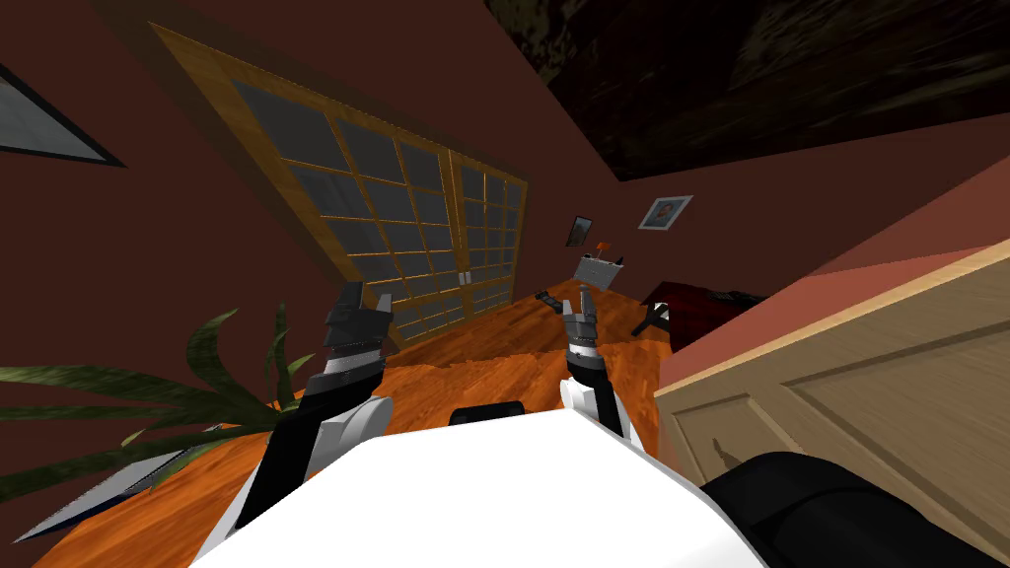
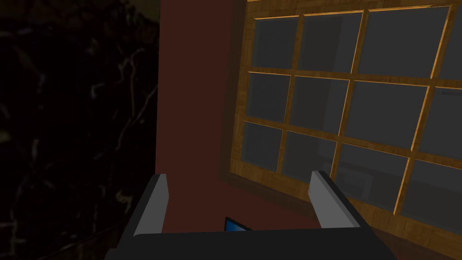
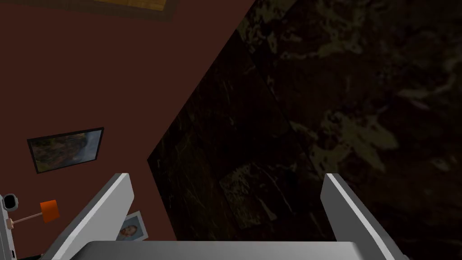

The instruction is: Pull the door open

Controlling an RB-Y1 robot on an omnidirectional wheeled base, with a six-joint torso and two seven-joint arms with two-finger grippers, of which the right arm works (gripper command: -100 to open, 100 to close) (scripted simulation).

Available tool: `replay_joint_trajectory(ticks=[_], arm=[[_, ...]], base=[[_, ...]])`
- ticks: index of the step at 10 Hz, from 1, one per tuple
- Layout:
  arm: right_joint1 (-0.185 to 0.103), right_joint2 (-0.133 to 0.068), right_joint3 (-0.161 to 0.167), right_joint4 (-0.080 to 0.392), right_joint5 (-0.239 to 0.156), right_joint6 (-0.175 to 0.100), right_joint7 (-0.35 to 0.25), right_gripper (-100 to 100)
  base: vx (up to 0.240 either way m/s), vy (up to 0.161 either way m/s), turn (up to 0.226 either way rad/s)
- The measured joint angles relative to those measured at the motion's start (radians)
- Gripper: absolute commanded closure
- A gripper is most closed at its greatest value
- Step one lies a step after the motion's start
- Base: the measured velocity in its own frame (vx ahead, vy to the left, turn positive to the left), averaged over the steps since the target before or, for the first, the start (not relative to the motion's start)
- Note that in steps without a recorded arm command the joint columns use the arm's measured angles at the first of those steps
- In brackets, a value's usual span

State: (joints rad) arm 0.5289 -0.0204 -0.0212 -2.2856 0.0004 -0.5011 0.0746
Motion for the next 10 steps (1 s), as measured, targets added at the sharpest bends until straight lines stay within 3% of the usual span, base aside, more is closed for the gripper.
replay_joint_trajectory(ticks=[10], arm=[[-0.03, -0.036, -0.039, 0.182, 0.06, -0.057, 0.147, -100]], base=[[0.155, 0.045, 0.077]])
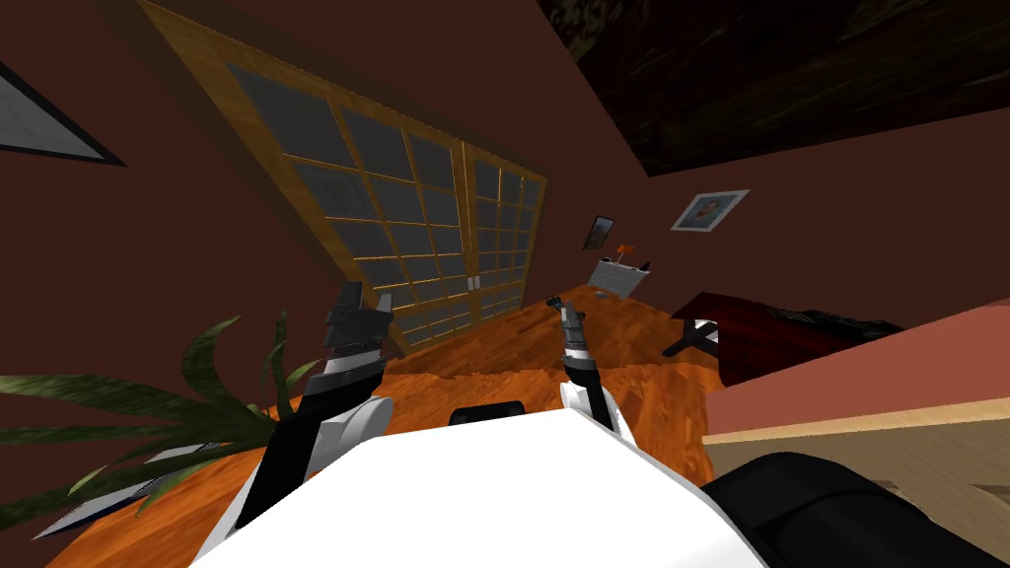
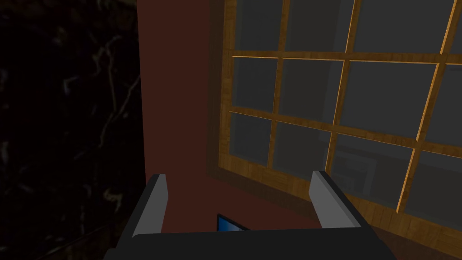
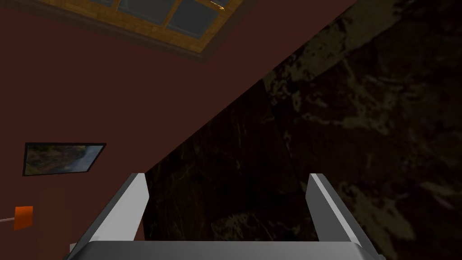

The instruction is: Pull the door open

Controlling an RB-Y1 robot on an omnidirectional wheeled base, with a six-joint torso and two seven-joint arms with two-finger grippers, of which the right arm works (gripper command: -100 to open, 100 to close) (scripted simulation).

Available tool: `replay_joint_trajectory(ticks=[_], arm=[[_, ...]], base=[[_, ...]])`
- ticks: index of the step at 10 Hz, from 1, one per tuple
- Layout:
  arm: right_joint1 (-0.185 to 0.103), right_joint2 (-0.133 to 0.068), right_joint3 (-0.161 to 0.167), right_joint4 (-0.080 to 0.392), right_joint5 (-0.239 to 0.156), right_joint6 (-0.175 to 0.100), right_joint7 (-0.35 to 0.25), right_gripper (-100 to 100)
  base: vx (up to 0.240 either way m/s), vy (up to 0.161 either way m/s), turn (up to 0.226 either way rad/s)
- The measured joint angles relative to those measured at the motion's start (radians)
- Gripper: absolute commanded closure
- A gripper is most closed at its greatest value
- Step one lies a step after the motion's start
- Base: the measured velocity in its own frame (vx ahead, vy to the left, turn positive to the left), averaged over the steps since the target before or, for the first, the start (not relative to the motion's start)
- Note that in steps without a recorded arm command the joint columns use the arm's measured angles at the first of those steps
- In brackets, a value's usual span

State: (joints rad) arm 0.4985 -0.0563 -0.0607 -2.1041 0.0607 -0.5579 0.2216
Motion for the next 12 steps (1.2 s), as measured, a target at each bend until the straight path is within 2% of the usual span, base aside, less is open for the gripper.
replay_joint_trajectory(ticks=[6, 12], arm=[[-0.022, -0.017, -0.029, 0.141, 0.046, -0.048, 0.113, -100], [-0.044, -0.027, -0.055, 0.259, 0.088, -0.081, 0.214, -100]], base=[[0.129, 0.049, 0.09], [0.106, 0.03, 0.081]])
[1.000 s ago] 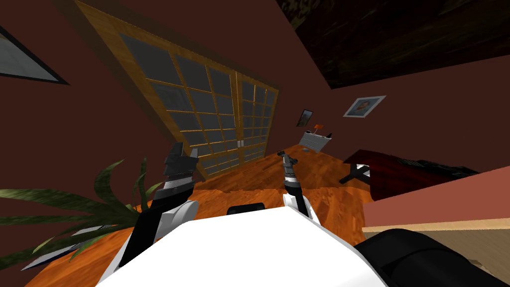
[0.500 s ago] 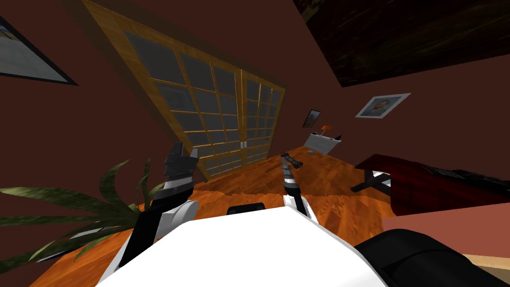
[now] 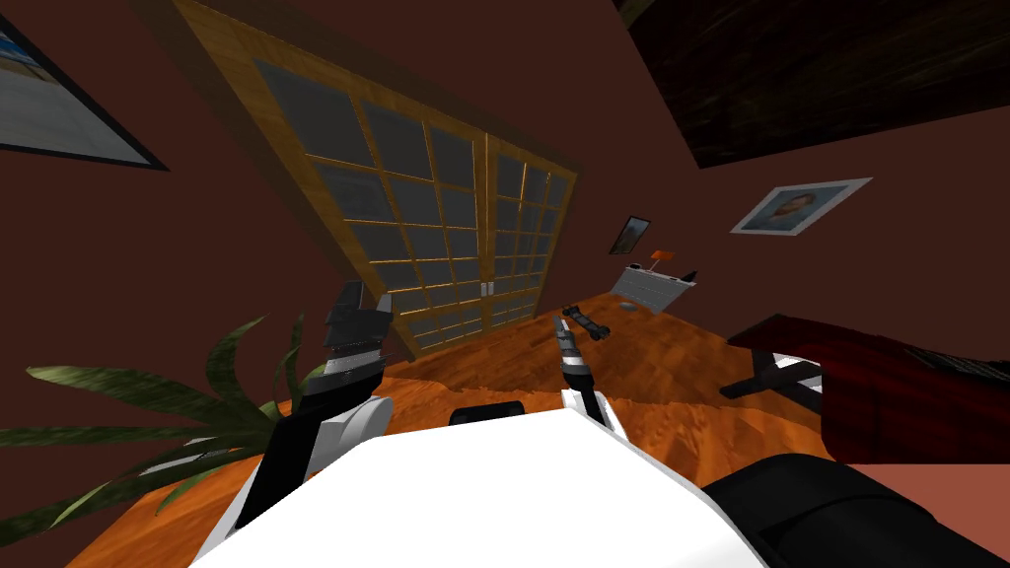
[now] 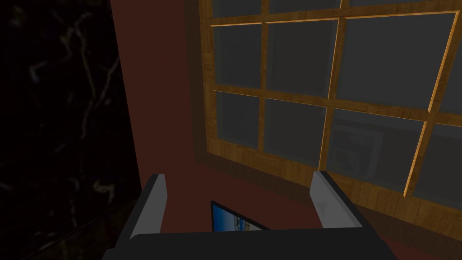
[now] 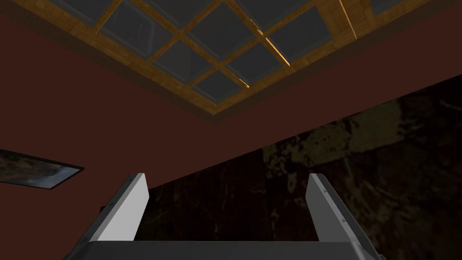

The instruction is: Pull the door open

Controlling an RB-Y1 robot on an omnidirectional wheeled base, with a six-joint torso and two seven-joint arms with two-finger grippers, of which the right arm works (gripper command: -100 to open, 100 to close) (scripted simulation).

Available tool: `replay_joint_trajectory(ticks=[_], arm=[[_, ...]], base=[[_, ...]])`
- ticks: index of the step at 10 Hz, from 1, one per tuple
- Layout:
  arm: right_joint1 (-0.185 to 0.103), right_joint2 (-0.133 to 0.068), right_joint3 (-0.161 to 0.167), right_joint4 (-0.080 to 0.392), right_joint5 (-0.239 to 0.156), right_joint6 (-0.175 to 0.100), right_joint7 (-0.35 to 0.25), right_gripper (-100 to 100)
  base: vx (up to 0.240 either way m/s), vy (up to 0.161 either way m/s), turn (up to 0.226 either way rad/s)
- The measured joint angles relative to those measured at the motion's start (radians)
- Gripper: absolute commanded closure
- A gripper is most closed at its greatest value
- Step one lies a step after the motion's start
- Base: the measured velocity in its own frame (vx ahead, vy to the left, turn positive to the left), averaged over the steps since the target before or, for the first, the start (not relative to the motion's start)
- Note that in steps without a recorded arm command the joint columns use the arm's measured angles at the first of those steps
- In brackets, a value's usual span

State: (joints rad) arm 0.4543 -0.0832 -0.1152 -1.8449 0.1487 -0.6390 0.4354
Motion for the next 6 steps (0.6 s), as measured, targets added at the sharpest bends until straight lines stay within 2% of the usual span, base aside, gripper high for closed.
replay_joint_trajectory(ticks=[2, 4, 6], arm=[[-0.005, 0.0, -0.006, 0.04, 0.016, -0.013, 0.037, -100], [-0.019, -0.007, -0.02, 0.091, 0.027, -0.029, 0.069, -100], [-0.019, -0.006, -0.026, 0.131, 0.043, -0.047, 0.107, -100]], base=[[0.109, 0.04, 0.086], [0.112, 0.033, 0.089], [0.111, 0.042, 0.085]])
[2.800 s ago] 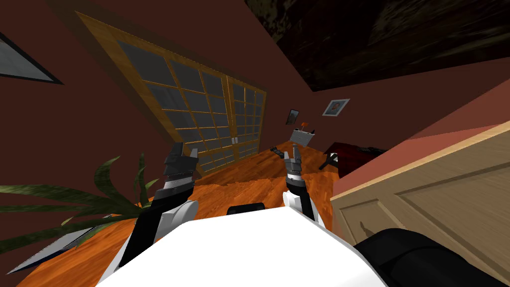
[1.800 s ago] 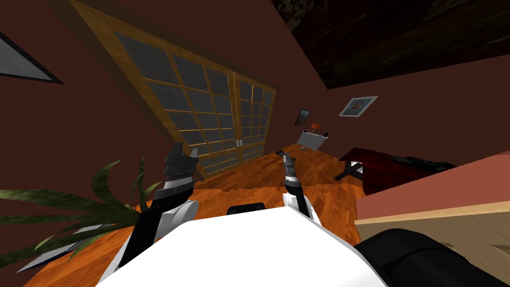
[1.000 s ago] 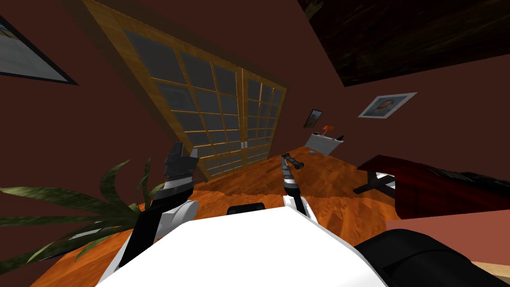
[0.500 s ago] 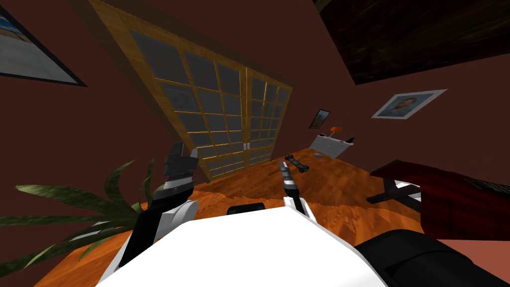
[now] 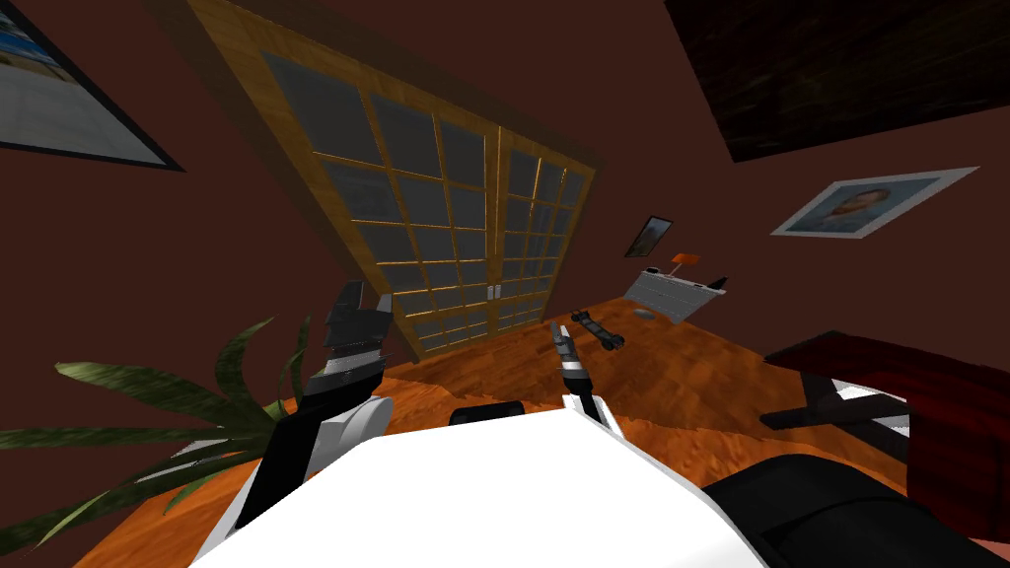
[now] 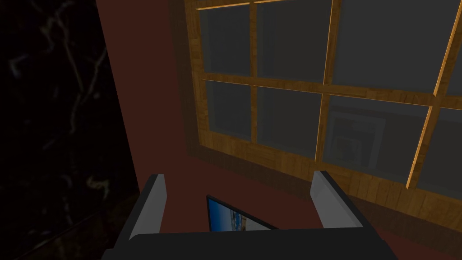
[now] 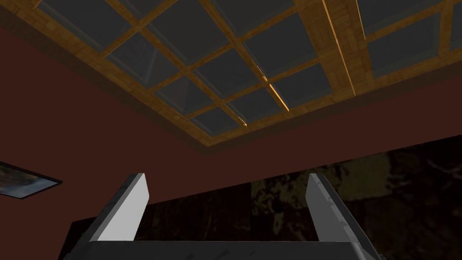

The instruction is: Pull the door open

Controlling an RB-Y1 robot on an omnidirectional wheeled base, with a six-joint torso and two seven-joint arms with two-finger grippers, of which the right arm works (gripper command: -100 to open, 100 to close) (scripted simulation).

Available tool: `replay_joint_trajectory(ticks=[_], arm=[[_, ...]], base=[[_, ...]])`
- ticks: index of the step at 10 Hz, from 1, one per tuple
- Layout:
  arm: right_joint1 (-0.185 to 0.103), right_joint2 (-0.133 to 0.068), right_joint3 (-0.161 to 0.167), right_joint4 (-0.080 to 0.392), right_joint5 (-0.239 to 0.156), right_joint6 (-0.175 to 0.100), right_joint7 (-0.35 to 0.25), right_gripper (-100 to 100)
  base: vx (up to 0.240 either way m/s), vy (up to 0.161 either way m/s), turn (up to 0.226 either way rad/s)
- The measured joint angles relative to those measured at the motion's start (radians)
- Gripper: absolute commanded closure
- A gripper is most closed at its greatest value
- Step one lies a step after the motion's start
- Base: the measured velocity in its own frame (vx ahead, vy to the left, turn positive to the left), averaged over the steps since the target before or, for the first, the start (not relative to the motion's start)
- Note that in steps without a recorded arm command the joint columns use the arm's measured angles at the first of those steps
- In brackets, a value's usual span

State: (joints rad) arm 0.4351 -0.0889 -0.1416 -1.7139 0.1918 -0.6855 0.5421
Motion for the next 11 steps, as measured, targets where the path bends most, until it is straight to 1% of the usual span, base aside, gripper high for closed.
replay_joint_trajectory(ticks=[1, 3, 5, 6, 7, 8, 11], arm=[[-0.004, 0.0, -0.004, 0.024, 0.008, -0.009, 0.018, -100], [-0.017, -0.006, -0.016, 0.067, 0.021, -0.018, 0.052, -100], [-0.026, -0.008, -0.027, 0.119, 0.035, -0.037, 0.088, -100], [-0.028, -0.004, -0.029, 0.139, 0.044, -0.045, 0.108, -100], [-0.035, -0.004, -0.034, 0.165, 0.051, -0.054, 0.127, -100], [-0.031, -0.006, -0.038, 0.179, 0.058, -0.06, 0.143, -100], [-0.043, -0.005, -0.05, 0.237, 0.08, -0.074, 0.195, -100]], base=[[0.104, 0.031, 0.095], [0.11, 0.022, 0.085], [0.104, 0.031, 0.075], [0.104, 0.023, 0.086], [0.128, 0.03, 0.113], [0.114, 0.026, 0.088], [0.112, 0.025, 0.075]])
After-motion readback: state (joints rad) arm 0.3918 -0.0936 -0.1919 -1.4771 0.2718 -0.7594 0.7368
